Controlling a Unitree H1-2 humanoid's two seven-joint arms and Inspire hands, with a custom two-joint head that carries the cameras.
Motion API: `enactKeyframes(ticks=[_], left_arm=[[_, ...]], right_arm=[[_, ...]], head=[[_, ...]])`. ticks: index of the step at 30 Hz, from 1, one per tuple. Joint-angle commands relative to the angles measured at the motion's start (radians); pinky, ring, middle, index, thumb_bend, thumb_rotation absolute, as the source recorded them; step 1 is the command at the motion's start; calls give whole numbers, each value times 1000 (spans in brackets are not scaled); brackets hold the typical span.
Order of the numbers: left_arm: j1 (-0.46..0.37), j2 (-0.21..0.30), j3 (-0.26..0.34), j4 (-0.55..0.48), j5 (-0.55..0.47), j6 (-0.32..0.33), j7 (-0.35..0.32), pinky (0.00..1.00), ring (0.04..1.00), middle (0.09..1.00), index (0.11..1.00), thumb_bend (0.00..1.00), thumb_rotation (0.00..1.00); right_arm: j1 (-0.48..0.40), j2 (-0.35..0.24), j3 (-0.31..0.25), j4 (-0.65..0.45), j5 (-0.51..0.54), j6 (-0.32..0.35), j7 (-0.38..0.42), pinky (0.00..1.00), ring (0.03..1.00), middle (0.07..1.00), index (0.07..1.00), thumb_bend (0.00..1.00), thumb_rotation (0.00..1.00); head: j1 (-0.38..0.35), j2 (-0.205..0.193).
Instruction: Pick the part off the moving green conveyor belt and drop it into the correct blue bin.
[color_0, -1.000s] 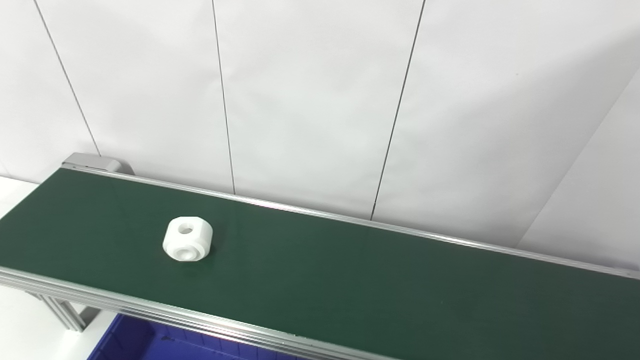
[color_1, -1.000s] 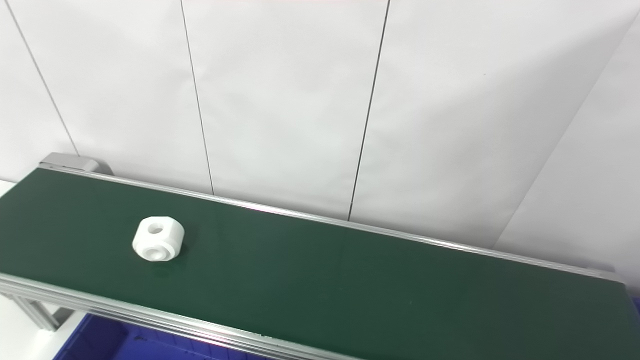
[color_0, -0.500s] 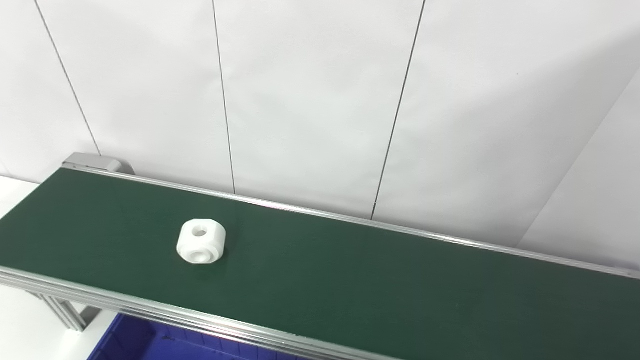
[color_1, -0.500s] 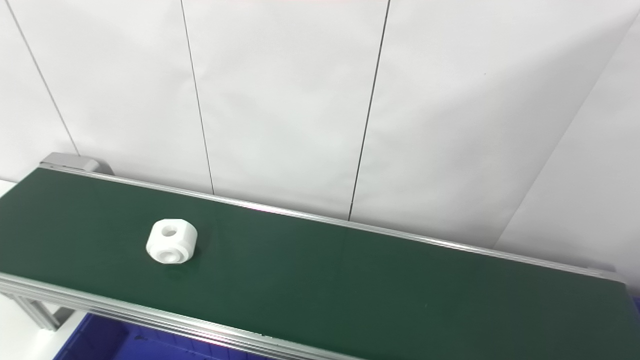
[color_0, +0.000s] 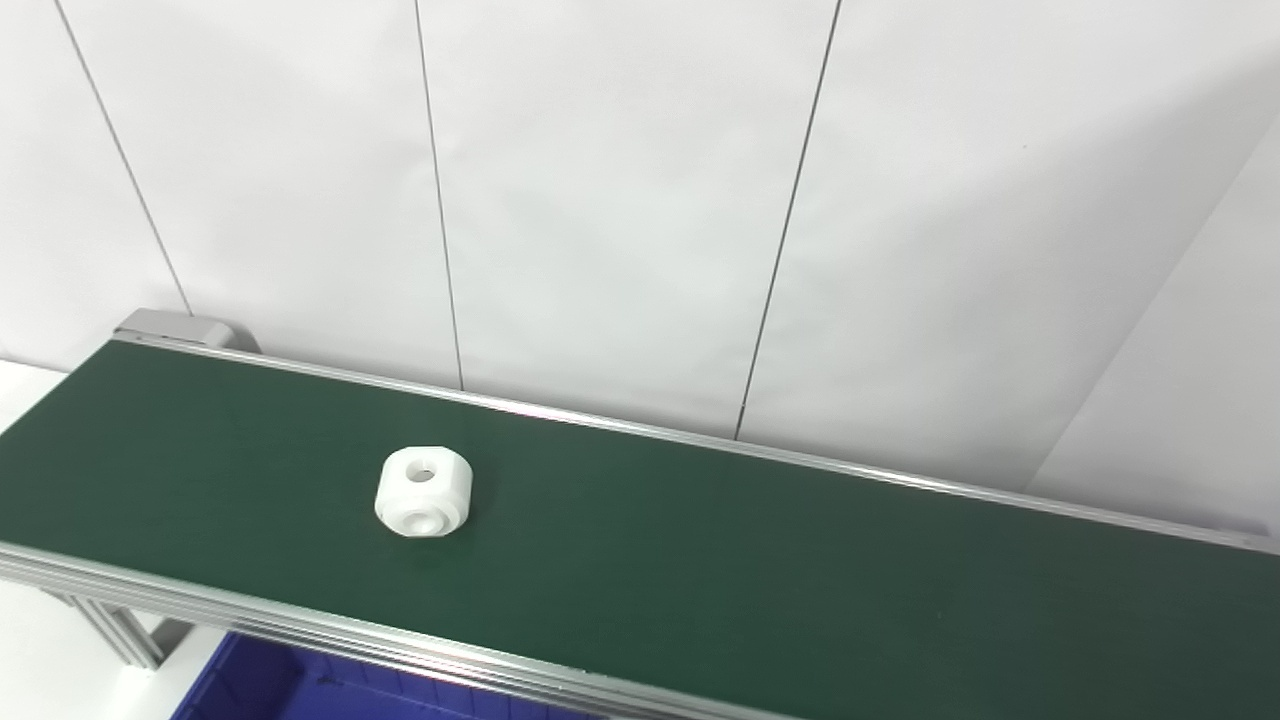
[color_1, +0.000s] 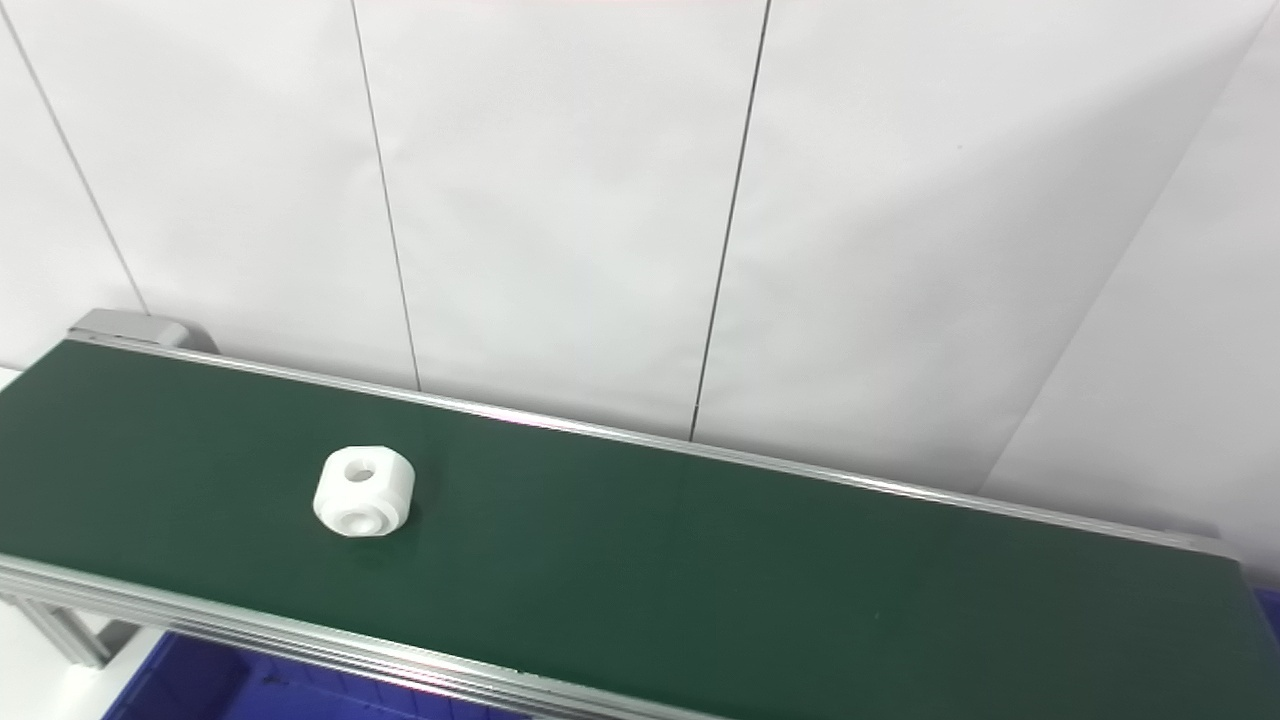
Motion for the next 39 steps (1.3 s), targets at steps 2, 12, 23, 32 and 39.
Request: enactKeyframes(ticks=[2, 12, 23, 32, 39], left_arm=[[-39, 53, 50, -121, 6, -34, 10, 686, 800, 859, 796, 916, 379], [-118, 60, 295, -228, -19, -33, -135, 772, 904, 954, 910, 864, 361], [-291, 43, 478, -212, 90, 153, -318, 840, 921, 948, 916, 814, 311], [-407, 52, 515, -112, 279, 362, -410, 852, 927, 966, 927, 862, 293], [-496, 53, 494, 20, 390, 401, -442, 886, 938, 975, 931, 920, 310]], right_arm=[[-11, 2, 5, -34, 18, -61, -32, 664, 769, 831, 888, 896, 225], [-17, -6, -2, -58, 39, -60, -12, 680, 780, 835, 891, 891, 230], [-28, -1, -15, -52, 57, -60, 9, 709, 797, 840, 898, 928, 246], [-25, -9, -13, -59, 53, -60, 9, 715, 806, 848, 912, 933, 254], [-16, -15, -17, -76, 49, -59, 21, 725, 815, 858, 927, 926, 255]], head=[[-20, 15], [15, 68], [48, 85], [66, 97], [80, 111]])
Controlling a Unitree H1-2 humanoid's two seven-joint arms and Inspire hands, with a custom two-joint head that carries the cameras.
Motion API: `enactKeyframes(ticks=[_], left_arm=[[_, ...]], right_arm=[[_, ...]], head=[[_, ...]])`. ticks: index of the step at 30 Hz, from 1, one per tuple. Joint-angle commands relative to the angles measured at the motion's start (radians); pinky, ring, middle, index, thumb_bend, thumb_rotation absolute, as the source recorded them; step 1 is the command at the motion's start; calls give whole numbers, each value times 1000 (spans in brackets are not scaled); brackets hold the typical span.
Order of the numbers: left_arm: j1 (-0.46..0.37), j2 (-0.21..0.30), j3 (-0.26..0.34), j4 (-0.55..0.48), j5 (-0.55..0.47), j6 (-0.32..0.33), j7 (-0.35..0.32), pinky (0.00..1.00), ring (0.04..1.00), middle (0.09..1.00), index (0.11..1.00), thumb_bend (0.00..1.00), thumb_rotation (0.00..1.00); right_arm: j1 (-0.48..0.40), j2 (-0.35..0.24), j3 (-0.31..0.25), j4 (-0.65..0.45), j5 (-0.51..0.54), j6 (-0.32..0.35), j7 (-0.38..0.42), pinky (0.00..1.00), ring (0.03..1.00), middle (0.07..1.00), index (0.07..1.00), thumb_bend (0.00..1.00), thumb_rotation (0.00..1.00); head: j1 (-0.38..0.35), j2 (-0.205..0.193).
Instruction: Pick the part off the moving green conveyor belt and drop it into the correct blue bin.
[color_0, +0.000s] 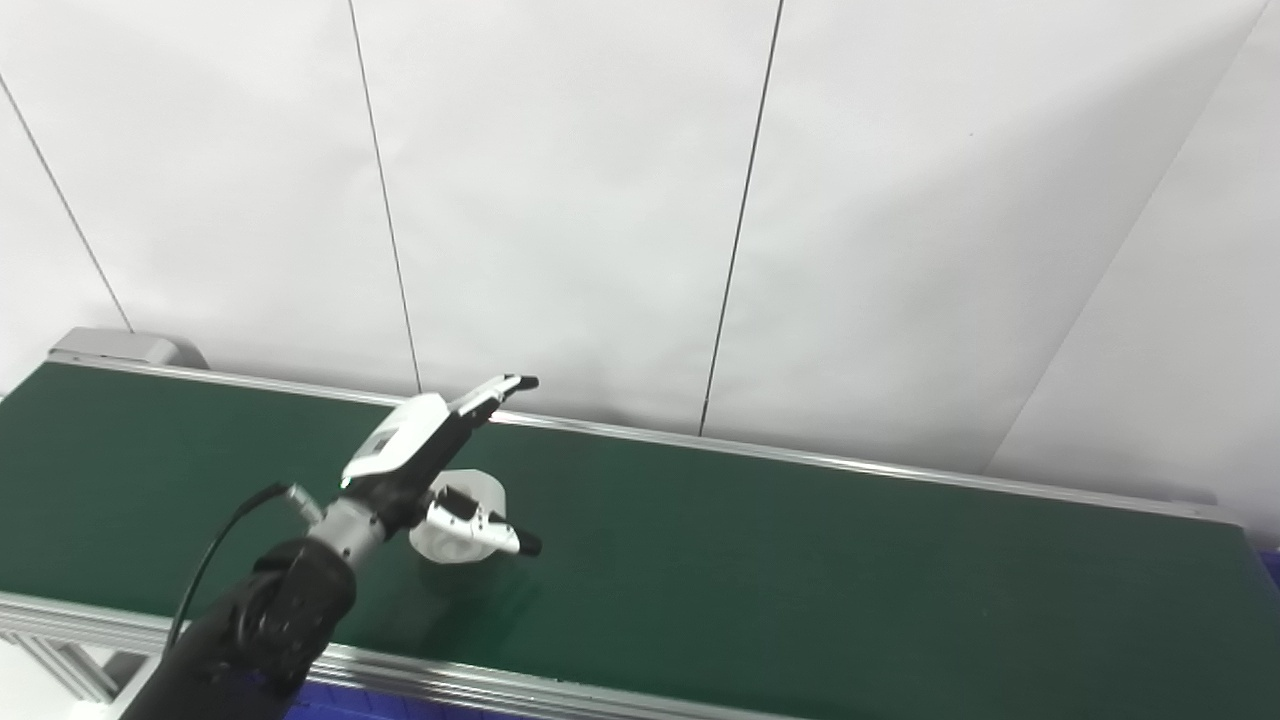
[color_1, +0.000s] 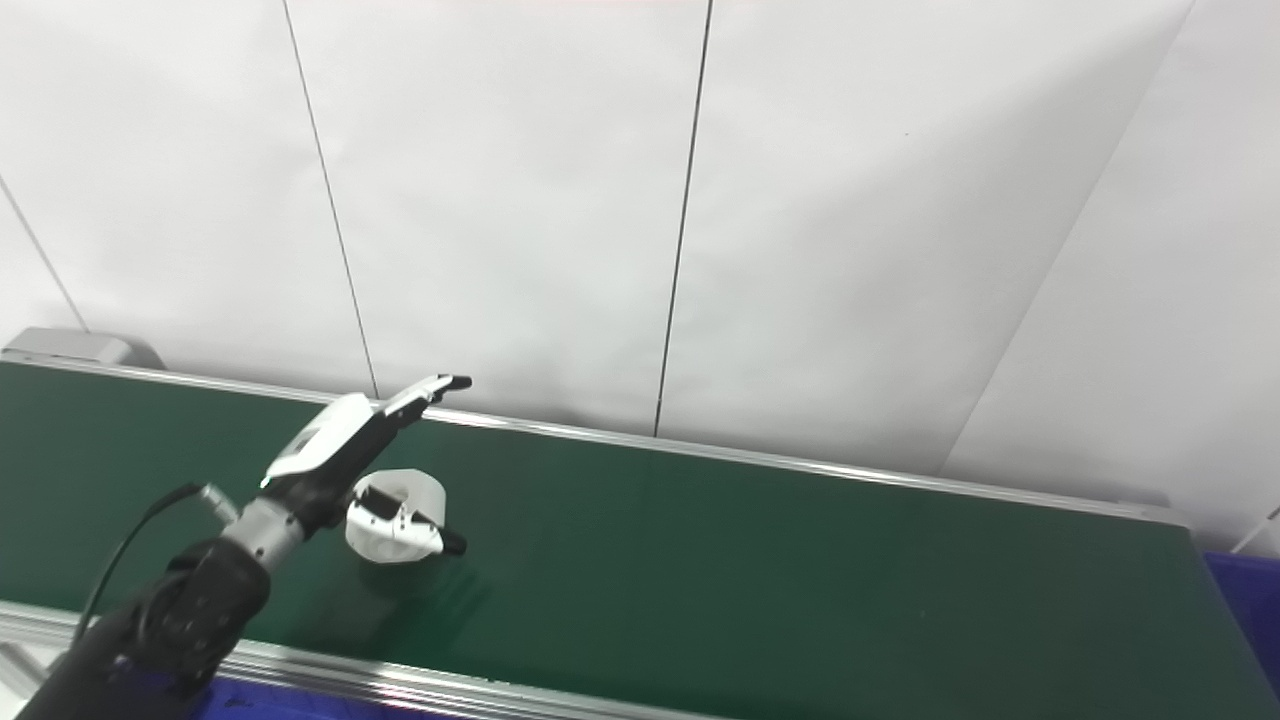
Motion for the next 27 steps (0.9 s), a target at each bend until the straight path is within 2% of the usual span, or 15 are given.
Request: enactKeyframes(ticks=[1, 6, 8, 14, 19, 21, 22, 23, 26, 27], left_arm=[[-51, 20, -4, 13, 30, 0, 1, 893, 946, 979, 931, 927, 312], [-101, 18, -52, 119, 101, 29, -24, 988, 992, 992, 928, 964, 281], [-111, 12, -69, 145, 119, 52, -43, 998, 999, 999, 928, 972, 273], [-118, -6, -99, 174, 121, 128, -109, 1000, 1000, 1000, 920, 955, 210], [-111, -19, -122, 205, 89, 133, -160, 1000, 1000, 1000, 926, 950, 169], [-106, -31, -129, 218, 84, 124, -155, 991, 994, 998, 915, 920, 130], [-100, -45, -119, 234, 72, 100, -124, 928, 955, 973, 885, 869, 70], [-94, -58, -111, 250, 65, 79, -92, 774, 847, 894, 827, 784, 23], [-87, -80, -101, 280, 69, 39, -15, 672, 759, 832, 785, 711, 4], [-86, -85, -101, 289, 74, 24, 7, 569, 566, 658, 706, 584, 1]], right_arm=[[4, -5, -10, -33, 2, -59, 7, 725, 814, 858, 928, 929, 259], [3, -2, -13, -30, 1, -60, 6, 722, 814, 858, 928, 933, 273], [4, -2, -15, -31, 1, -60, 8, 694, 804, 860, 929, 930, 277], [12, -2, -16, -45, -13, -59, 5, 737, 826, 868, 932, 920, 280], [19, 1, -21, -52, -3, -60, 13, 729, 829, 874, 936, 917, 279], [21, 4, -26, -56, -6, -57, 18, 730, 828, 874, 938, 917, 278], [22, 6, -29, -57, -9, -55, 19, 735, 830, 876, 941, 915, 278], [23, 7, -32, -58, -12, -53, 21, 736, 830, 877, 941, 916, 278], [25, 8, -36, -61, -8, -54, 28, 740, 832, 878, 941, 912, 276], [25, 8, -36, -60, -4, -56, 30, 743, 834, 878, 942, 907, 274]], head=[[0, 4], [7, 6], [7, 6], [11, 14], [11, 20], [11, 20], [11, 20], [11, 20], [9, 25], [9, 25]])
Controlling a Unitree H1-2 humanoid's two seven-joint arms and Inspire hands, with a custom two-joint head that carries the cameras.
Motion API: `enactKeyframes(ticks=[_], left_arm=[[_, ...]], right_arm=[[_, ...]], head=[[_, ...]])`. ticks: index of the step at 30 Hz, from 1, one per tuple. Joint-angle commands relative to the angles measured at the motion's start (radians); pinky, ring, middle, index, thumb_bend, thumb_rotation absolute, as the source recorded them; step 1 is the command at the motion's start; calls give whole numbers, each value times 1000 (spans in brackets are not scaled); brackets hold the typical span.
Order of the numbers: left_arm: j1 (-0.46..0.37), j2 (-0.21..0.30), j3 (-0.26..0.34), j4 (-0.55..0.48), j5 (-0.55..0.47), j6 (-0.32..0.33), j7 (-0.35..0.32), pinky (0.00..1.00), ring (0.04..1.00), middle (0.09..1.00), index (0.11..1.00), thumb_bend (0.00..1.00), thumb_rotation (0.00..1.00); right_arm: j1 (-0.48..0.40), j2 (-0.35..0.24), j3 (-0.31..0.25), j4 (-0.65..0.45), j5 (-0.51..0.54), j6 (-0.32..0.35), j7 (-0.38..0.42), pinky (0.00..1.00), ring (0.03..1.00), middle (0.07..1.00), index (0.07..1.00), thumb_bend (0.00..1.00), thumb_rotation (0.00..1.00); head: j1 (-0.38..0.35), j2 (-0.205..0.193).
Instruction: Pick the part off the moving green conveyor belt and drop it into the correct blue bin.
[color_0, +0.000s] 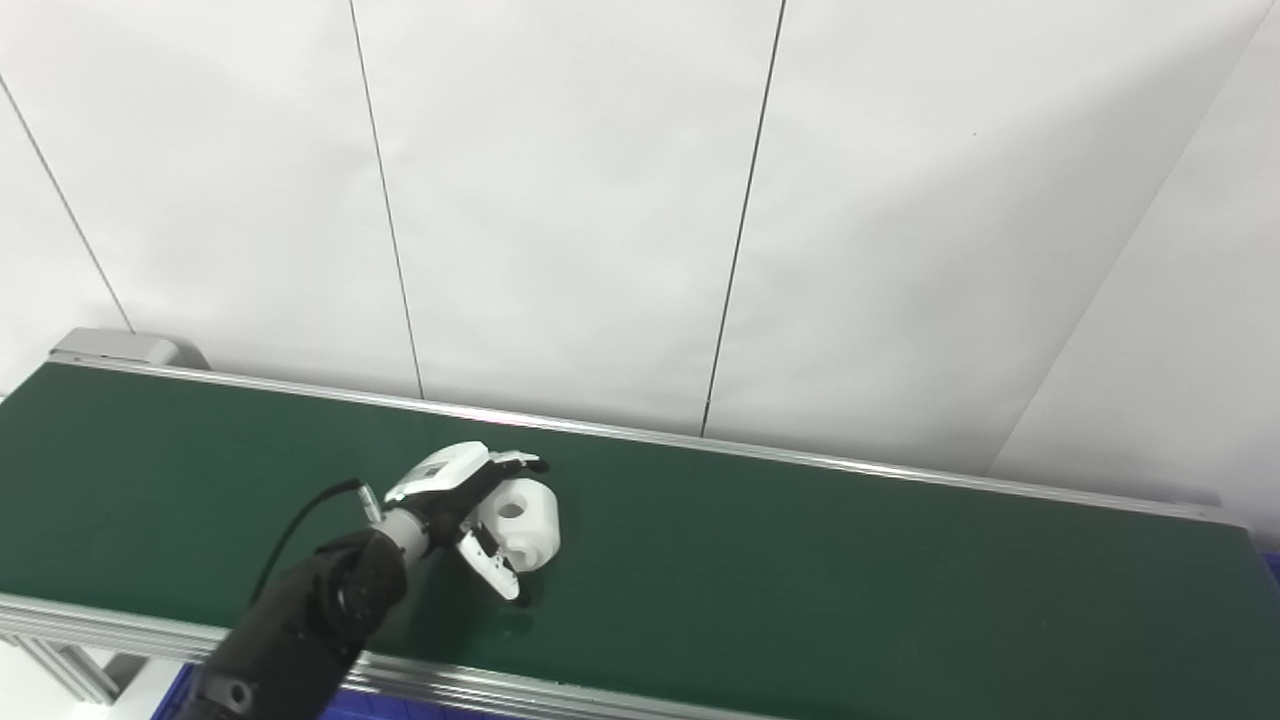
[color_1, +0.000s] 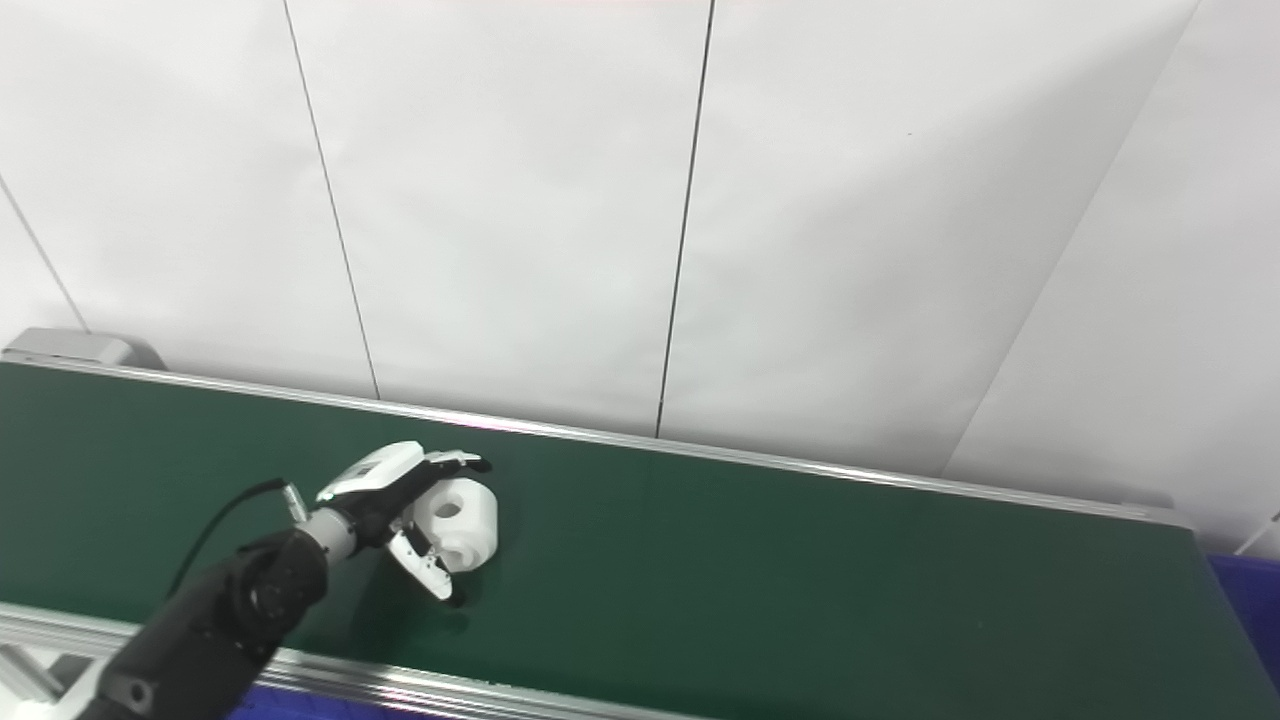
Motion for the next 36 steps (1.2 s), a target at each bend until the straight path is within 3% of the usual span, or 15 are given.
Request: enactKeyframes(ticks=[1, 2, 3, 5, 12, 20, 26, 27, 28, 29, 30, 31, 32, 36], left_arm=[[-9, -6, -1, 18, -1, -61, 58, 534, 500, 599, 679, 541, 0], [-8, -9, 0, 25, 3, -81, 87, 513, 472, 539, 552, 512, 0], [-8, -12, 2, 31, 2, -104, 114, 516, 474, 535, 499, 503, 0], [-8, -20, 13, 45, -8, -146, 167, 514, 471, 537, 474, 498, 0], [11, -57, 87, 69, -78, -282, 285, 455, 450, 521, 482, 500, 0], [87, -51, 145, -41, -170, -350, 271, 465, 469, 525, 467, 499, 0], [228, 0, 179, -222, -290, -435, 192, 437, 457, 520, 479, 499, 0], [250, 8, 183, -243, -307, -451, 180, 440, 461, 523, 474, 499, 0], [270, 19, 186, -264, -319, -469, 169, 441, 462, 524, 472, 499, 0], [283, 24, 189, -276, -325, -481, 161, 431, 452, 525, 478, 499, 0], [308, 39, 181, -296, -336, -491, 154, 430, 450, 526, 479, 499, 0], [325, 50, 175, -309, -344, -496, 150, 448, 458, 526, 475, 499, 0], [345, 62, 165, -323, -355, -497, 143, 458, 462, 526, 473, 499, 0], [396, 104, 107, -340, -377, -498, 157, 473, 467, 527, 469, 499, 0]], right_arm=[[0, 3, -8, -25, 16, -57, 5, 744, 835, 877, 942, 906, 273], [0, 3, -10, -25, 17, -58, 7, 738, 833, 878, 941, 906, 280], [0, 4, -11, -24, 17, -58, 7, 736, 832, 878, 941, 906, 282], [-1, 6, -12, -23, 16, -58, 7, 735, 830, 876, 941, 905, 282], [3, 12, -17, -29, 22, -53, 16, 742, 838, 879, 944, 900, 289], [19, 19, -21, -64, 11, -31, 23, 749, 837, 876, 947, 888, 287], [45, 34, -21, -134, 0, -5, 36, 763, 839, 878, 944, 862, 278], [51, 37, -21, -148, -3, 2, 38, 768, 838, 877, 941, 858, 277], [57, 40, -20, -167, -3, 11, 42, 768, 837, 877, 940, 856, 277], [61, 41, -20, -179, -3, 16, 45, 766, 835, 878, 941, 847, 273], [65, 45, -19, -196, 0, 28, 49, 766, 835, 878, 941, 846, 273], [67, 48, -19, -208, 2, 37, 52, 773, 839, 882, 942, 843, 267], [71, 53, -17, -232, 9, 62, 60, 777, 841, 884, 943, 841, 264], [69, 89, -22, -288, -16, 114, 53, 786, 845, 884, 959, 841, 266]], head=[[1, 1], [0, 2], [1, 2], [3, 5], [-5, 11], [-38, 52], [-182, 150], [-182, 150], [-228, 184], [-228, 184], [-280, 227], [-280, 227], [-343, 271], [-391, 313]])
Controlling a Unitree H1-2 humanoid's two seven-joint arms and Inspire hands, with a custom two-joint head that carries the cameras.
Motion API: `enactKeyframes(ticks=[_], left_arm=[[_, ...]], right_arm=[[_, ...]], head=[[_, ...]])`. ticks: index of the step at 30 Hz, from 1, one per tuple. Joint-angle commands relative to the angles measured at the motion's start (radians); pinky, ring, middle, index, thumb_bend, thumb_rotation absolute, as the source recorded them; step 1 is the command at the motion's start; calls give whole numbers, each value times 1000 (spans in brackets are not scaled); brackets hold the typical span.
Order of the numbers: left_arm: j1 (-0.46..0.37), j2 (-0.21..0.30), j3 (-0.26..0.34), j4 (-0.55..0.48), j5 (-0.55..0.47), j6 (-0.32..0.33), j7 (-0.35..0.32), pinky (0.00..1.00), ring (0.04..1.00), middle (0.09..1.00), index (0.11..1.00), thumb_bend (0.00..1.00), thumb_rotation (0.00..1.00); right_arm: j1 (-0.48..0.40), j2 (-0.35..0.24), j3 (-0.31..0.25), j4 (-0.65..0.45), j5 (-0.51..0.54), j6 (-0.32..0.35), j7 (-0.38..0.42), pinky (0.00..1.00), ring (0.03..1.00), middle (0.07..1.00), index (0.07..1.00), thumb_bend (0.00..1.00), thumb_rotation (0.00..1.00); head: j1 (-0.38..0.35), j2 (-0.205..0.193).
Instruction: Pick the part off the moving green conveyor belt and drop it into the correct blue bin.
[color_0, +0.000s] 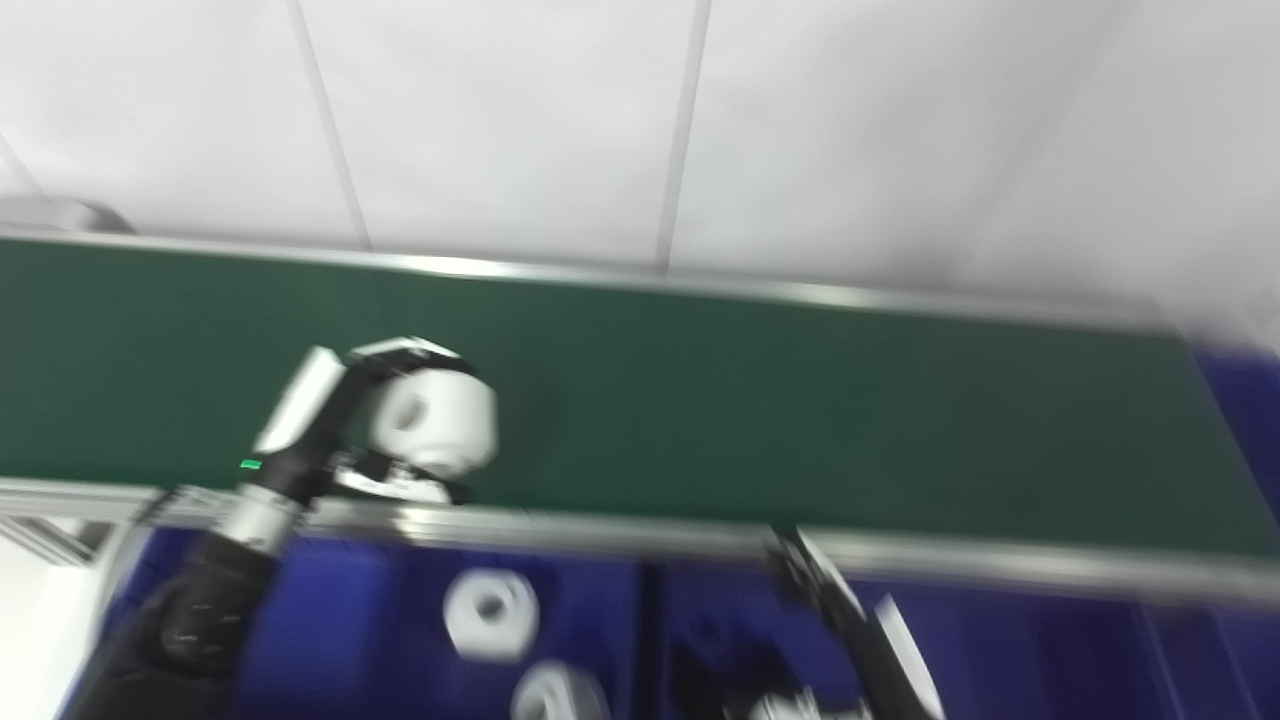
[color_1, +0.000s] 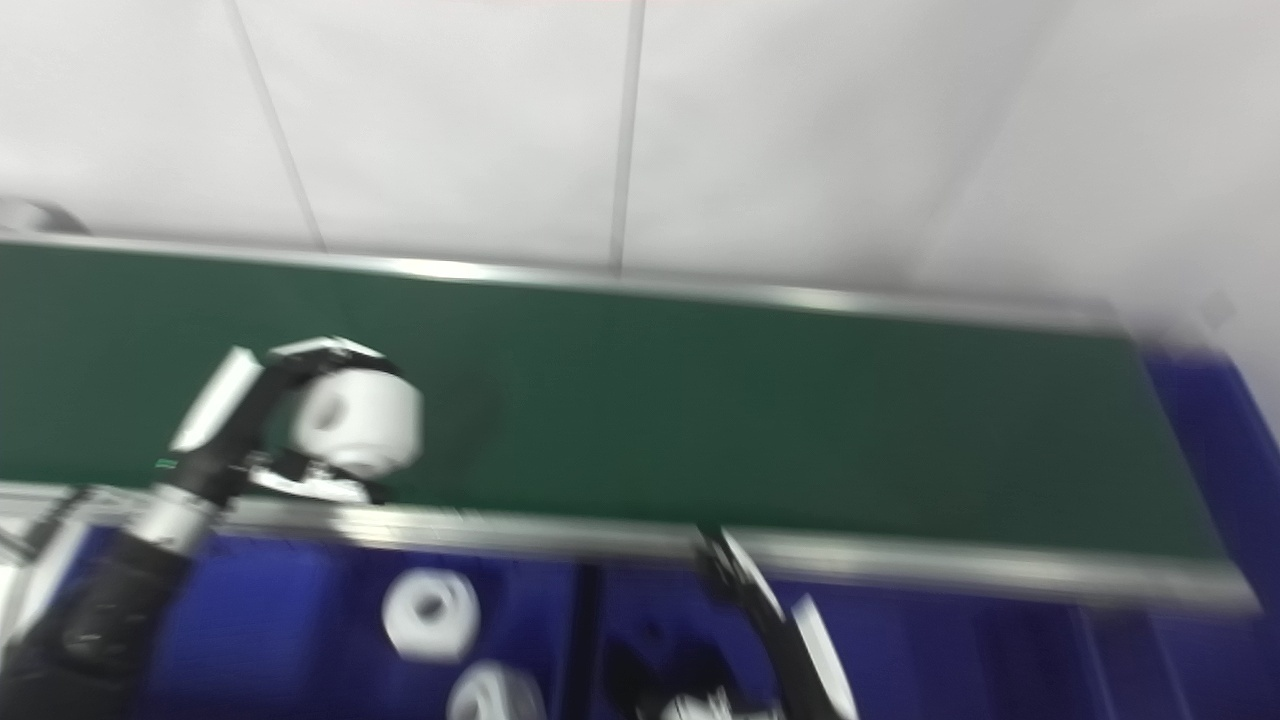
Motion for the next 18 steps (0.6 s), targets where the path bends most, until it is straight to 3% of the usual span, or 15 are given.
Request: enactKeyframes(ticks=[1, 11, 18], left_arm=[[8, 29, -34, -27, -23, -37, 29, 477, 470, 523, 470, 499, 0], [94, 66, -143, -30, -5, -37, 78, 484, 473, 515, 474, 500, 0], [142, 70, -180, -23, 77, -36, 47, 484, 466, 513, 481, 500, 0]], right_arm=[[-5, 28, -9, -42, -20, 11, -16, 773, 831, 869, 959, 853, 265], [3, 56, -24, -108, -50, 74, -1, 780, 822, 858, 972, 862, 279], [7, 55, -25, -131, -63, 98, 5, 774, 822, 858, 970, 867, 303]], head=[[-2, 15], [-19, 62], [-6, 74]])
